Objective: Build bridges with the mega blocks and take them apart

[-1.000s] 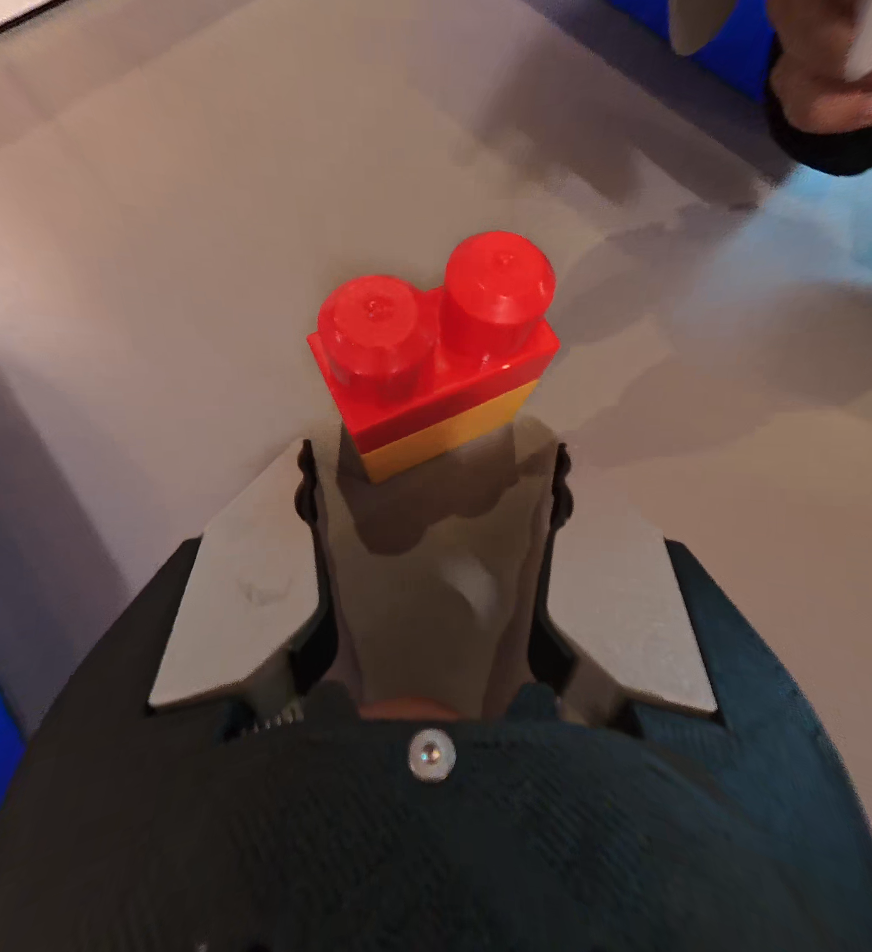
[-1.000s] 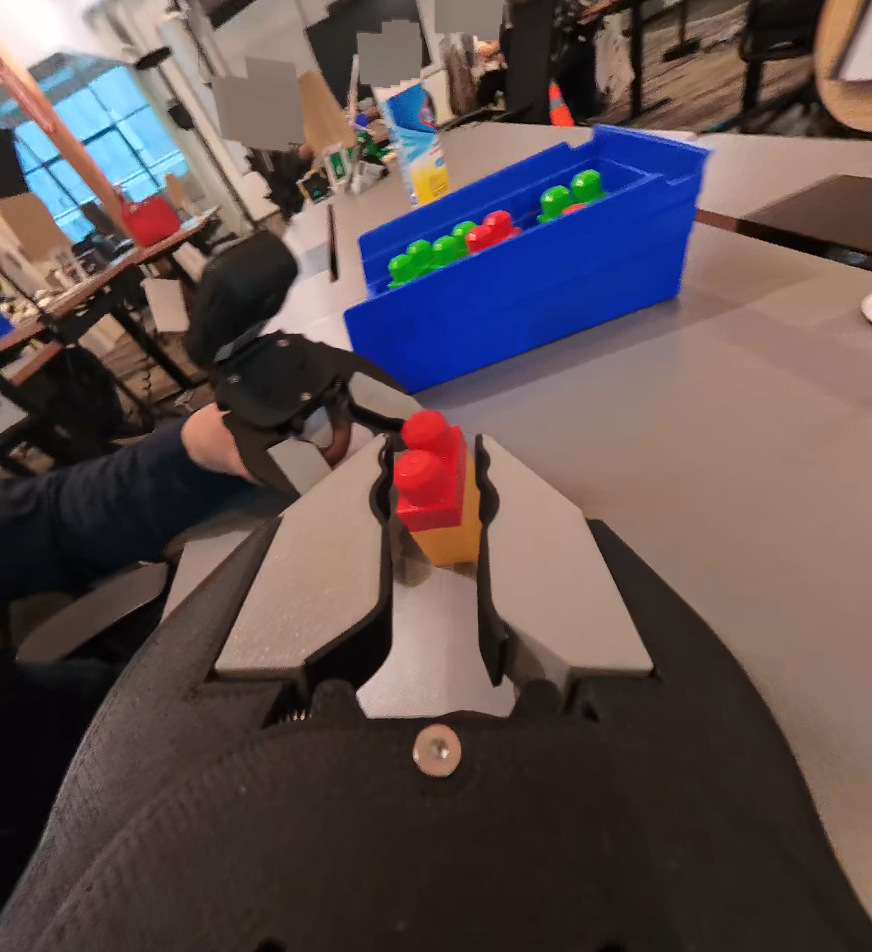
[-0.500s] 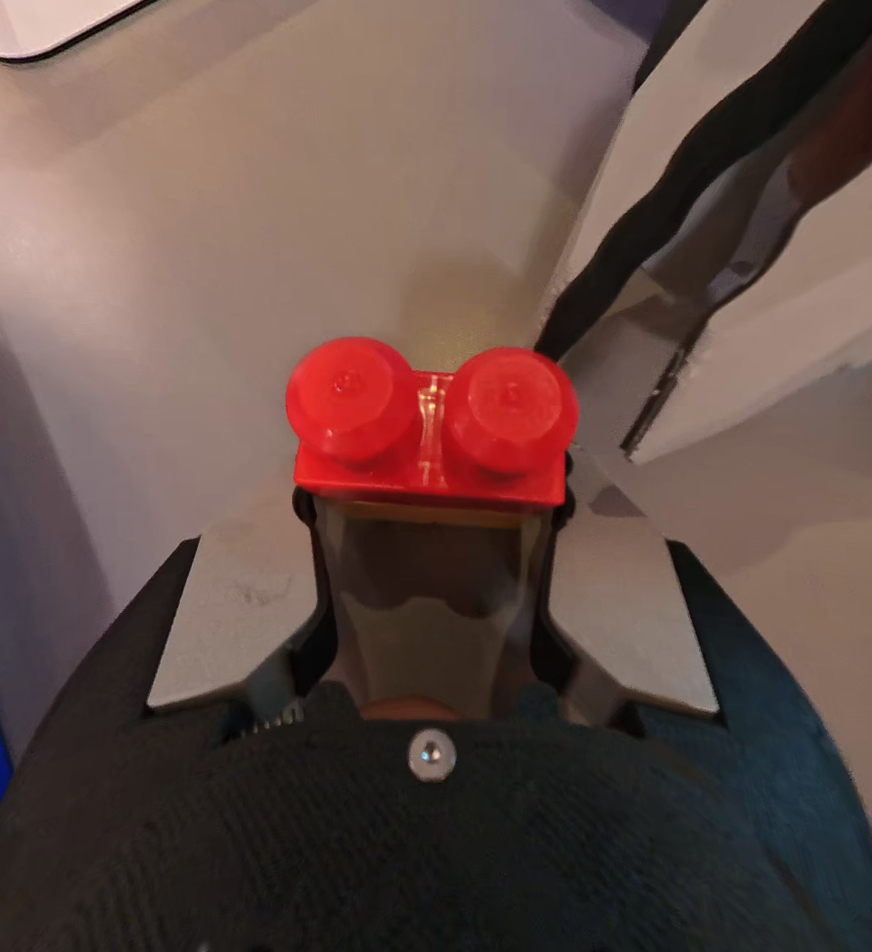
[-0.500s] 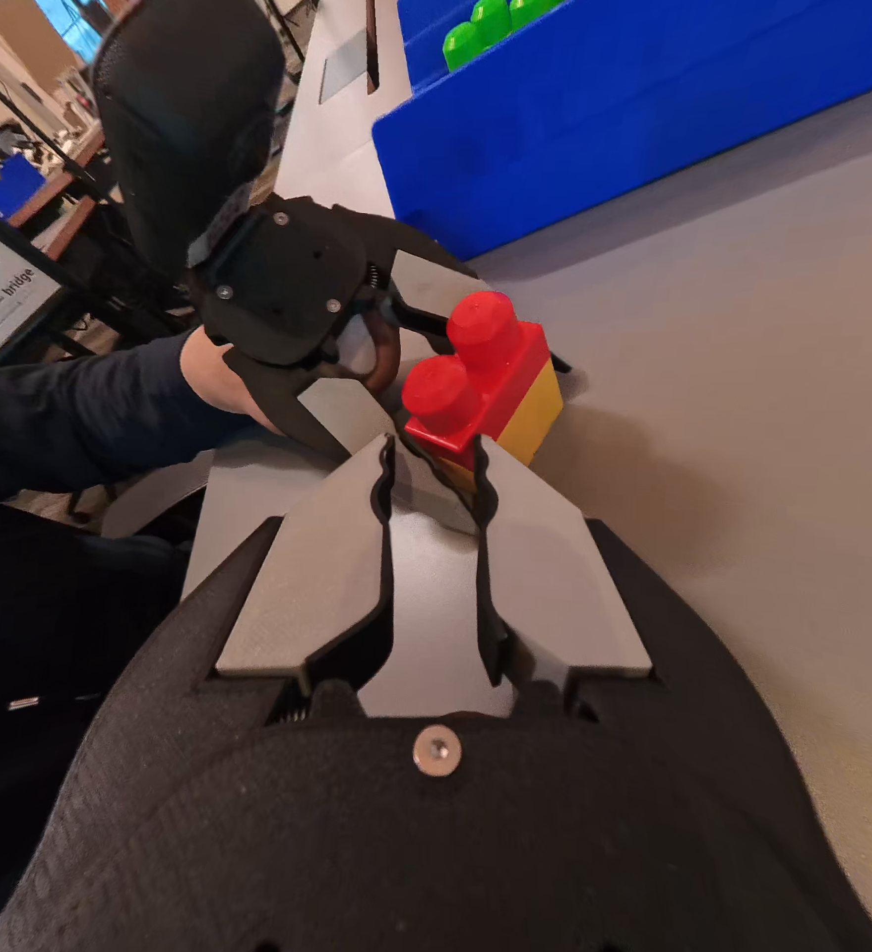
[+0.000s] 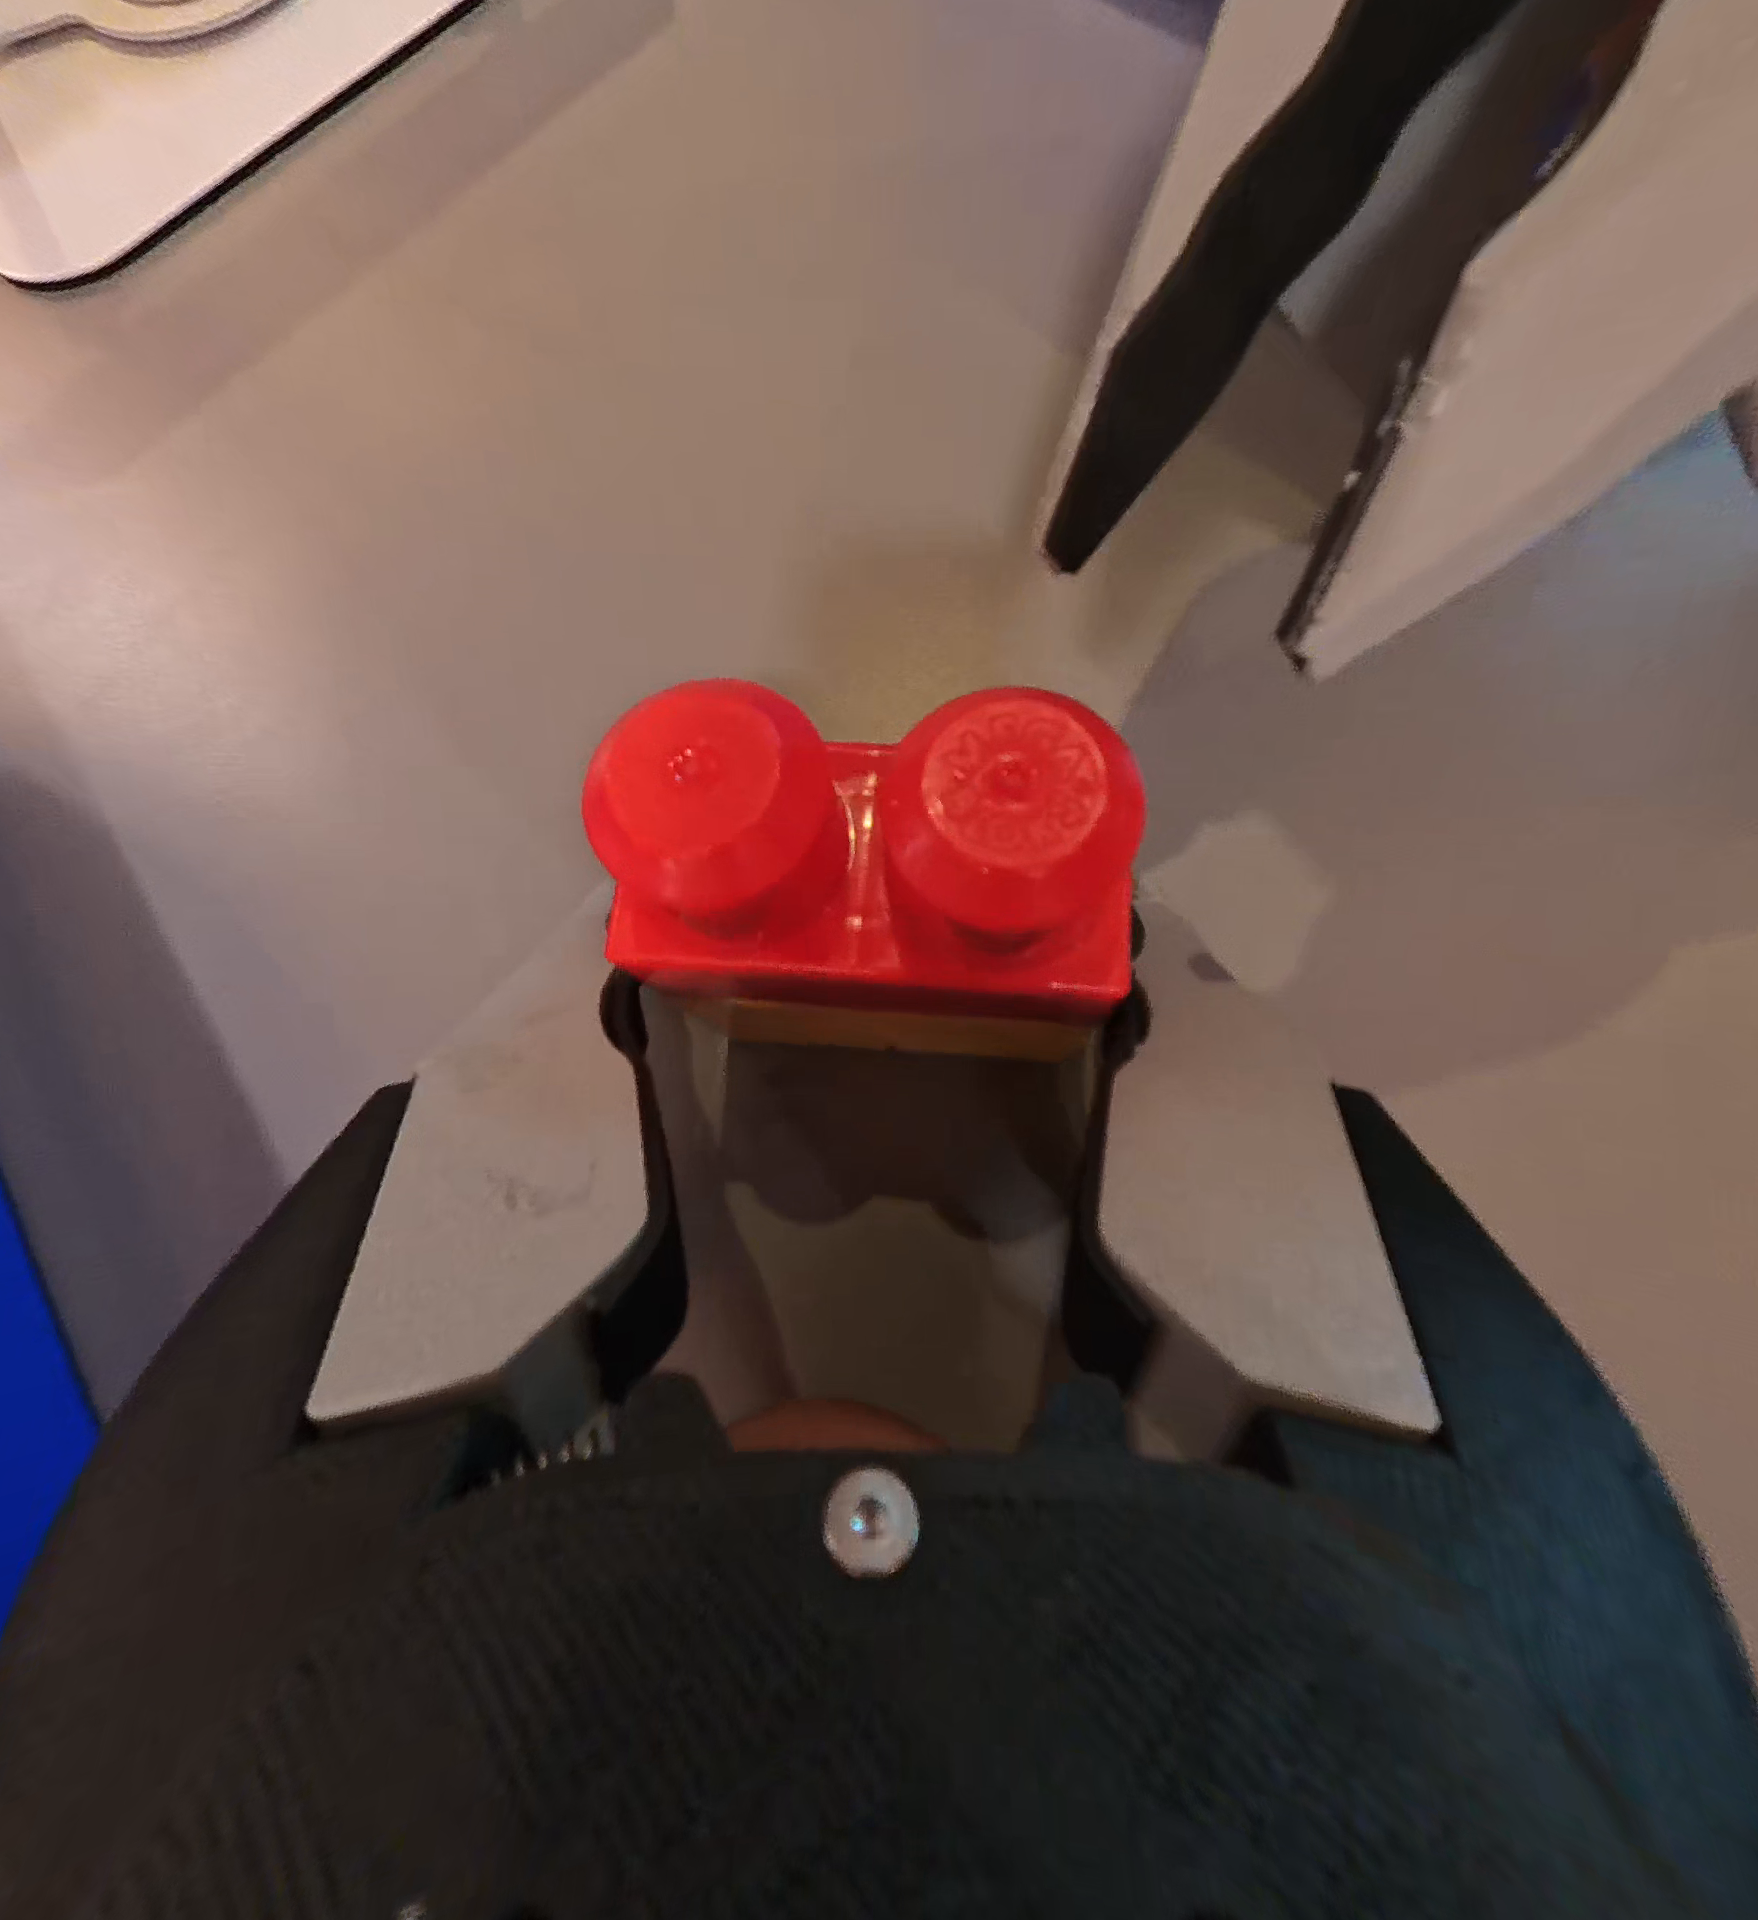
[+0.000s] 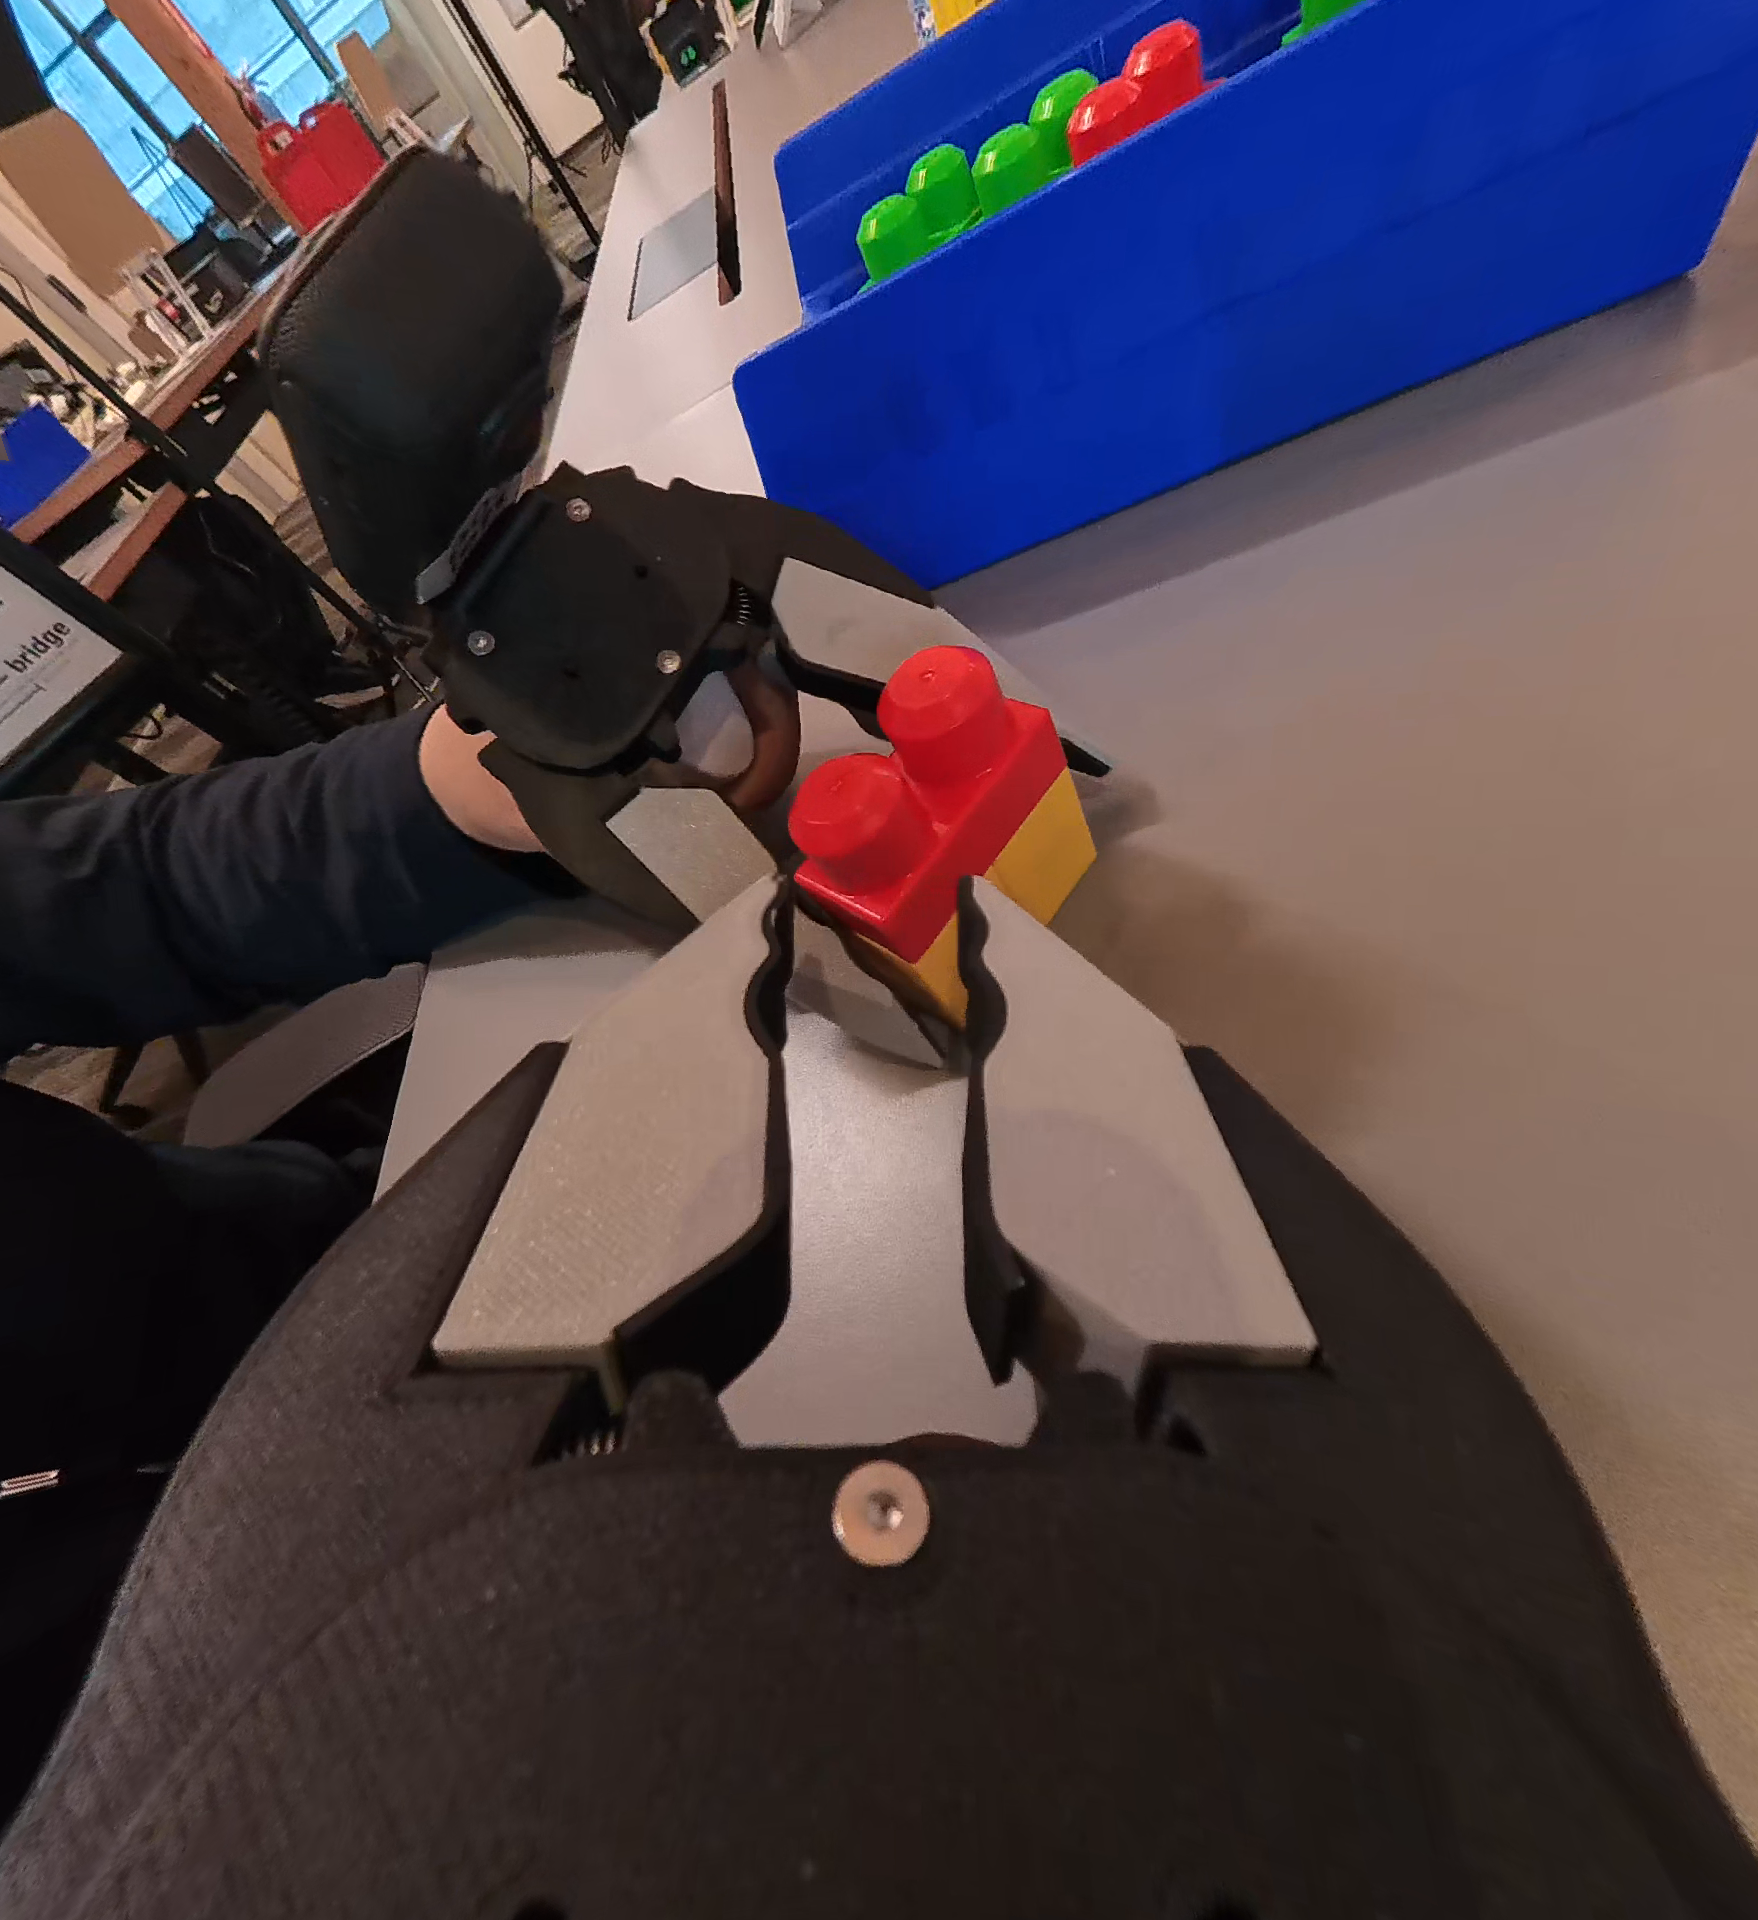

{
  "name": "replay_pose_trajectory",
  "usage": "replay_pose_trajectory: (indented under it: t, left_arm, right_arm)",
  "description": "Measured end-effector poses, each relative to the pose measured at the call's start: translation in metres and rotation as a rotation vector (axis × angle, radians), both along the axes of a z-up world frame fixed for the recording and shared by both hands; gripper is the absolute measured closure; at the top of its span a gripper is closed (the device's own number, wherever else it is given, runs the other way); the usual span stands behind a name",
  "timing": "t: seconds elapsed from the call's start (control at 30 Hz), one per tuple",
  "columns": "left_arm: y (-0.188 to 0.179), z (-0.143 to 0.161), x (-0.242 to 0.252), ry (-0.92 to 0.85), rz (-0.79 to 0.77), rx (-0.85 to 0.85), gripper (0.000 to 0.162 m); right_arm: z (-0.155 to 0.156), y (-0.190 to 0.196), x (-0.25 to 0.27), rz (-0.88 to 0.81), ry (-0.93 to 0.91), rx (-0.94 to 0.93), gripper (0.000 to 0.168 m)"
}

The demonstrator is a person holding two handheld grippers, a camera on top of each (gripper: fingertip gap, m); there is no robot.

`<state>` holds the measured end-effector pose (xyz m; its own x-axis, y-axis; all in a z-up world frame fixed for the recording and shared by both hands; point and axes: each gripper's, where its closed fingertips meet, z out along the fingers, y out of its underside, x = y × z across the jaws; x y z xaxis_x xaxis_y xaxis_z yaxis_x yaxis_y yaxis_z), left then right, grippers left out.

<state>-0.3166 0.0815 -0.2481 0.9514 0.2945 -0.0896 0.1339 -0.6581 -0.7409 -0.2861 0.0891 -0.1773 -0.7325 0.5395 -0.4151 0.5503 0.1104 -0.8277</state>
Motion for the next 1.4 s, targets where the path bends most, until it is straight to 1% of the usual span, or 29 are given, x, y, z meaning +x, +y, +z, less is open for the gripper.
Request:
replay_pose_trajectory:
  t: [0.2,0.43,0.7,0.9,1.17,1.27,1.4]
  left_arm:
    - [-0.004,0.001,0.000,0.025,-0.017,0.001,0.073]
    - [-0.003,0.002,0.002,0.041,-0.029,0.004,0.079]
    - [-0.004,-0.001,0.002,-0.026,-0.019,0.005,0.079]
    - [0.003,-0.003,0.004,-0.080,-0.090,0.005,0.081]
    - [0.015,-0.004,-0.001,-0.096,-0.172,0.001,0.083]
    - [0.015,-0.003,0.000,-0.077,-0.190,0.003,0.083]
    - [0.016,0.008,0.001,-0.059,-0.204,0.073,0.084]
  right_arm:
    - [-0.001,-0.001,0.000,0.001,0.002,0.011,0.140]
    - [-0.001,0.000,0.000,0.000,0.002,0.012,0.140]
    - [-0.012,-0.009,0.000,0.016,-0.017,0.048,0.139]
    - [-0.027,-0.014,0.003,0.039,-0.047,0.101,0.138]
    - [-0.025,-0.005,-0.002,0.006,-0.068,0.055,0.136]
    - [-0.021,-0.004,-0.003,0.002,-0.059,0.045,0.136]
    - [-0.015,-0.001,-0.004,-0.011,-0.039,0.030,0.137]
